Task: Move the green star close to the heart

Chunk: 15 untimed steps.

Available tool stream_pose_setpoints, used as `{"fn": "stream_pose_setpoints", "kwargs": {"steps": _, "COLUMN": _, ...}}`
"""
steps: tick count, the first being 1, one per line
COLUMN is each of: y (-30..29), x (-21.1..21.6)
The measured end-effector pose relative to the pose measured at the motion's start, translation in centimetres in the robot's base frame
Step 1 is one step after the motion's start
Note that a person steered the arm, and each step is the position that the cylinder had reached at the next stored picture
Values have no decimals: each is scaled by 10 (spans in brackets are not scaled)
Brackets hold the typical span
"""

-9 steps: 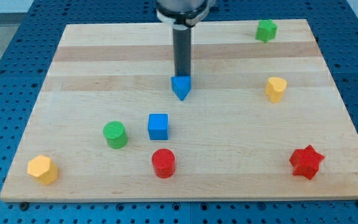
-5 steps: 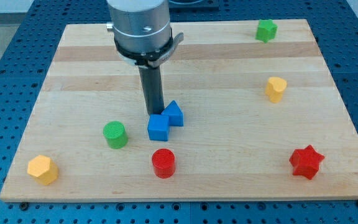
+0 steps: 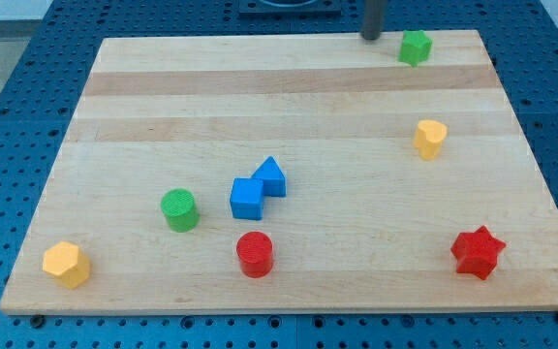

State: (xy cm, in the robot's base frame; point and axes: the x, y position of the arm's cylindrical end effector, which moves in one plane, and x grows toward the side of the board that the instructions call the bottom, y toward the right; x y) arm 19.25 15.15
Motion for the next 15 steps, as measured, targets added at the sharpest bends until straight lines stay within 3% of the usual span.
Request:
{"fn": "stream_pose_setpoints", "kwargs": {"steps": 2, "y": 98, "x": 0}}
{"fn": "stream_pose_setpoints", "kwargs": {"steps": 3, "y": 96, "x": 0}}
{"fn": "stream_pose_setpoints", "kwargs": {"steps": 5, "y": 44, "x": 11}}
{"fn": "stream_pose_setpoints", "kwargs": {"steps": 7, "y": 43, "x": 15}}
{"fn": "stream_pose_setpoints", "kwargs": {"steps": 10, "y": 28, "x": 68}}
{"fn": "stream_pose_setpoints", "kwargs": {"steps": 14, "y": -15, "x": 179}}
{"fn": "stream_pose_setpoints", "kwargs": {"steps": 15, "y": -54, "x": 196}}
